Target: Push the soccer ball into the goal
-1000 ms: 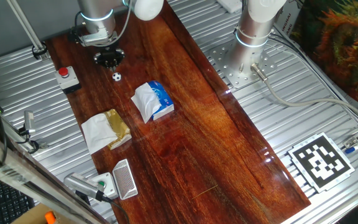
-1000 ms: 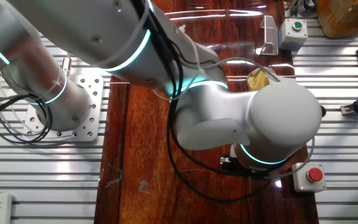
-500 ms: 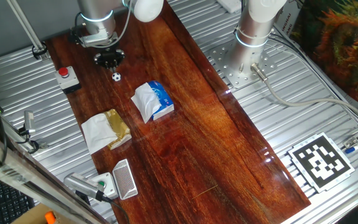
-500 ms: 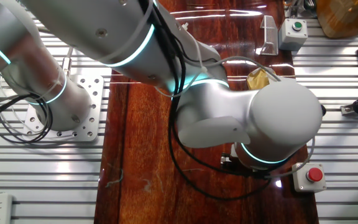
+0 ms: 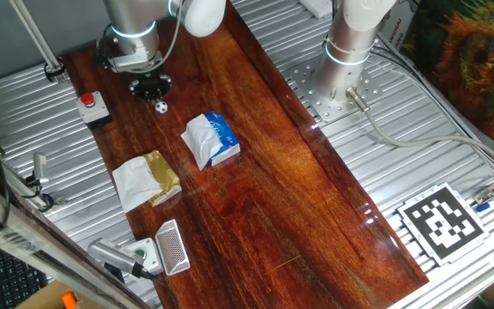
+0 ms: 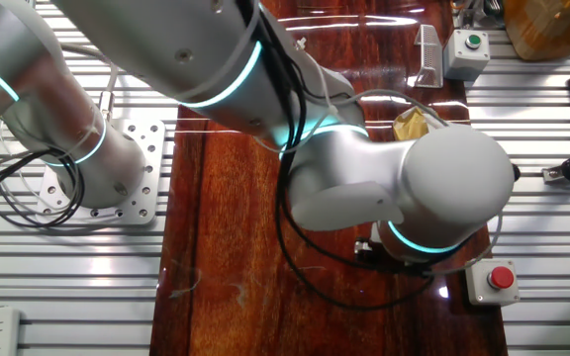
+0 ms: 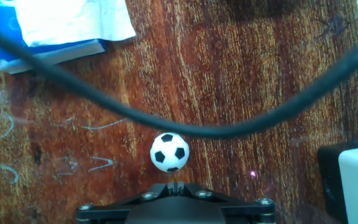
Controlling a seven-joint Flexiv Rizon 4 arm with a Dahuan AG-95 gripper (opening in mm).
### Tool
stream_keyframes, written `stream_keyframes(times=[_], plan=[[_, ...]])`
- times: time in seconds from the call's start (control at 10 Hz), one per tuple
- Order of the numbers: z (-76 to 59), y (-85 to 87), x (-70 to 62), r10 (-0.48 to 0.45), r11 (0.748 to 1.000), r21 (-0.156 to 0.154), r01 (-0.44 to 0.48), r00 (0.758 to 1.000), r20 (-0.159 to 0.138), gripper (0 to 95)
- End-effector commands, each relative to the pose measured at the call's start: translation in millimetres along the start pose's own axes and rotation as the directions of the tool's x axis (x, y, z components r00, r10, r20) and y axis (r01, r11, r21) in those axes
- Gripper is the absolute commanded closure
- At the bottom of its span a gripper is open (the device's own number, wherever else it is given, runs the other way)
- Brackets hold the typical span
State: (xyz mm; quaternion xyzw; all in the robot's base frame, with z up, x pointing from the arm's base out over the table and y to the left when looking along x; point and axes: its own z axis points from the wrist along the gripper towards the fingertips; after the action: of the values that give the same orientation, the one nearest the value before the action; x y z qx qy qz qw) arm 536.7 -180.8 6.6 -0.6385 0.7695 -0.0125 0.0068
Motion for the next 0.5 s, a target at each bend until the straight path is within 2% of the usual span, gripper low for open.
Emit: stream_keyframes(times=[0.1, 0.2, 0.3, 0.5], plan=[[-2.2, 0.2, -0.5, -0.001, 1.000, -0.002, 0.001, 1.000, -0.007, 95.0], [-12.3, -0.1, 0.6, -0.005, 1.000, -0.001, 0.005, 1.000, -0.010, 95.0], [-15.0, -0.1, 0.7, -0.005, 1.000, -0.003, 0.005, 1.000, -0.004, 95.0], [-7.9, -2.1, -9.1, 0.007, 1.000, -0.004, -0.007, 1.000, 0.006, 95.0]])
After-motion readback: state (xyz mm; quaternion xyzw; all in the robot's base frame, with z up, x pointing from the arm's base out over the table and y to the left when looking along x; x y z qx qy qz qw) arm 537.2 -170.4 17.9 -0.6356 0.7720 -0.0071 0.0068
